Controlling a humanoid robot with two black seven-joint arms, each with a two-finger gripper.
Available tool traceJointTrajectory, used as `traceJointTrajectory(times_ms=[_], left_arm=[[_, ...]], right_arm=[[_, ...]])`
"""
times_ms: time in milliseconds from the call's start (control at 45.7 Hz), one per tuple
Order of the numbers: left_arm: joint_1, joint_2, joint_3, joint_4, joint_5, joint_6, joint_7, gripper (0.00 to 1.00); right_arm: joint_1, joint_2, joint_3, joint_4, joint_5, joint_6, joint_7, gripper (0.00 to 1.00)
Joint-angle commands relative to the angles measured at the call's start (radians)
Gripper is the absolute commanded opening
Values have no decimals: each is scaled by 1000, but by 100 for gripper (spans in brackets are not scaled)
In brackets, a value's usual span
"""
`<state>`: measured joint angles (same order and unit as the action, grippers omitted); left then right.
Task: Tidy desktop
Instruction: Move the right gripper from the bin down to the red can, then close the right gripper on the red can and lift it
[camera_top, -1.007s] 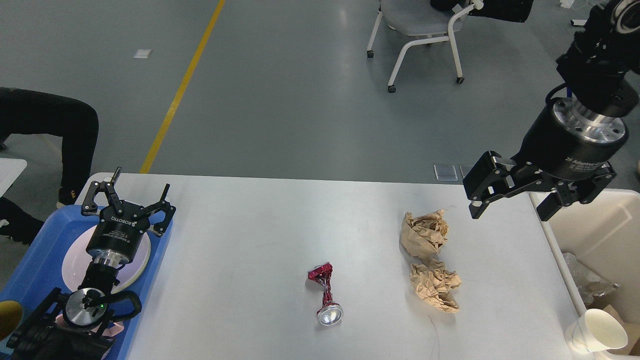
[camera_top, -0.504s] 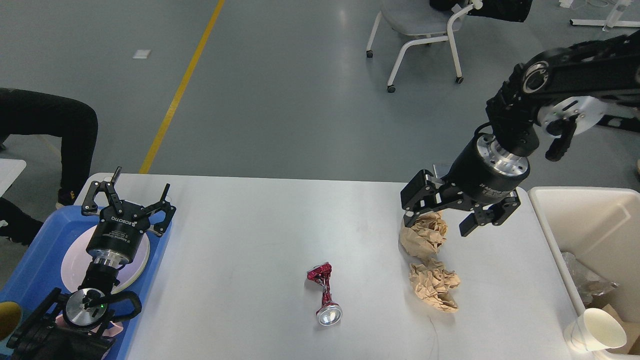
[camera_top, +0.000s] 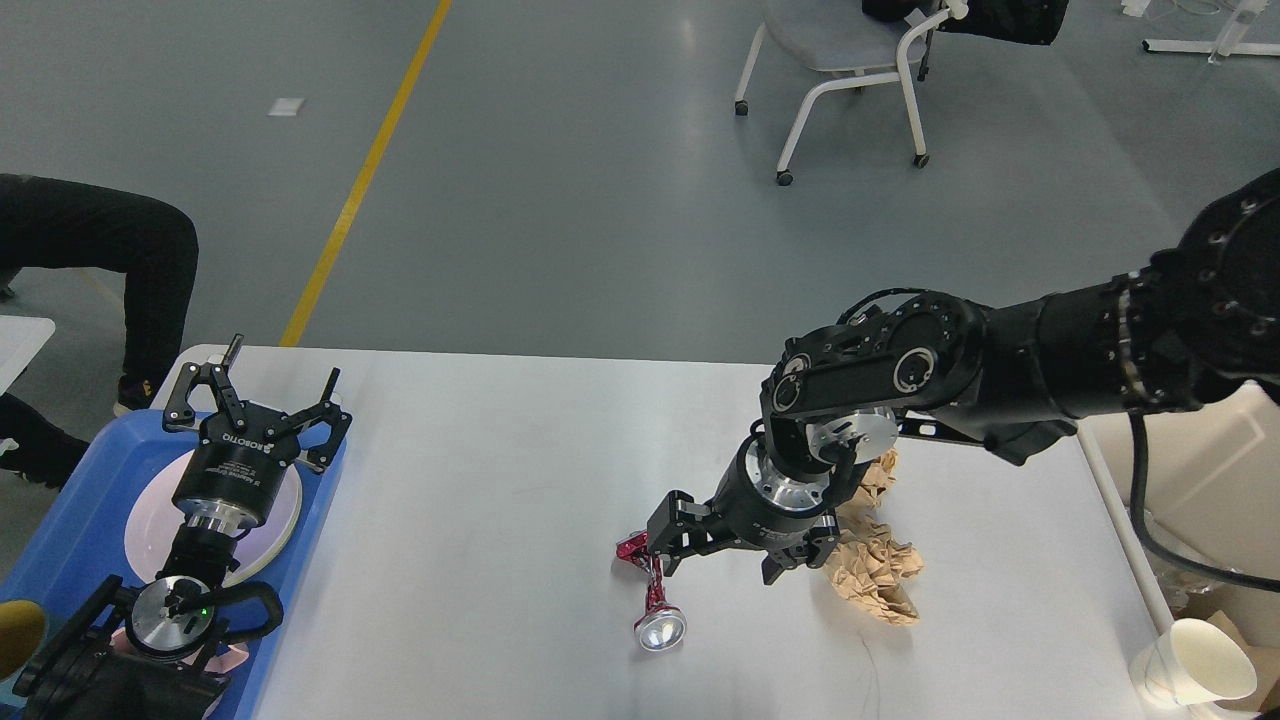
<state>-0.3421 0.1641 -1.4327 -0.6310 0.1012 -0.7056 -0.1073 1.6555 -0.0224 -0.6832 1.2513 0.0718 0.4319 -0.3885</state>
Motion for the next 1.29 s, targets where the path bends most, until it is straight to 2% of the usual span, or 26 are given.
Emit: traceJointTrajectory(times_ms=[0, 241, 438, 1270], left_arm=[[0, 0, 0, -1, 0, 0, 0, 96], [0, 0, 0, 1, 0, 0, 0, 96], [0, 0, 0, 1, 2, 0, 0, 96], [0, 0, 0, 1, 0, 0, 0, 96]], right_arm=[[-98, 93, 19, -130, 0, -4, -6, 100], [-216, 202, 33, -328, 0, -4, -6, 100], [-298, 223, 34, -434, 0, -4, -6, 100], [-399, 216, 45, -472, -12, -44, -3, 100]])
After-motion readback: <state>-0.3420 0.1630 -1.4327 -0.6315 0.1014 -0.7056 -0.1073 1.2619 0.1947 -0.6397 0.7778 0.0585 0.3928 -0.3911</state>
